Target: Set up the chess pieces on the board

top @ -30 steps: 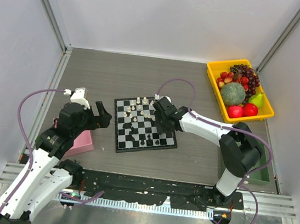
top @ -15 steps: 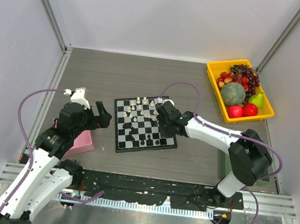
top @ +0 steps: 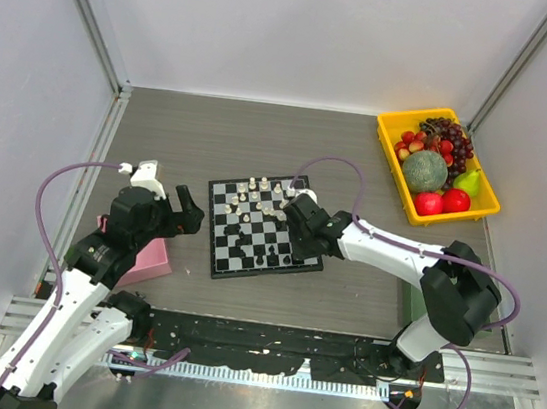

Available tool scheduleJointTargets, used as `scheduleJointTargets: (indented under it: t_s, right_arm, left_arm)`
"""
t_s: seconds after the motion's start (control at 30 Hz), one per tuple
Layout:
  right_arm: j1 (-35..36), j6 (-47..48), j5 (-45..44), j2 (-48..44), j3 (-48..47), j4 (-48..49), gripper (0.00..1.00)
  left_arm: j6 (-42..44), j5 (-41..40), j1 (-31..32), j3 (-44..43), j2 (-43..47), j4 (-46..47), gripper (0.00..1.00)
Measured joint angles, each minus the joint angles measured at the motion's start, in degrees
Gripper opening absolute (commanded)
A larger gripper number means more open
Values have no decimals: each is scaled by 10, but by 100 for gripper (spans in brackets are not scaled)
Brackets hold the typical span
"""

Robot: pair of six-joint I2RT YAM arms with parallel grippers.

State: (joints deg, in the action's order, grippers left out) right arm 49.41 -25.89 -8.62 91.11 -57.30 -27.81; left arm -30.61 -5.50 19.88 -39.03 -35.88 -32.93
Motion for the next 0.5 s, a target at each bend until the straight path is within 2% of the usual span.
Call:
scheduleJointTargets:
  t_s: [0.17,0.2,0.33,0.5]
  right_arm:
    - [0,-2,-5,0,9,0,15]
    - [0,-2,-5,0,10,1,22]
    - [0,-3,-2,0,10,4,34]
    - [0,-3,-3,0,9,3,41]
  left_arm:
    - [0,0,0,0,0,0,99]
    - [0,0,0,0,0,0,100]
    - [0,1,0,0,0,0,100]
    - [0,1,0,1,0,0,100]
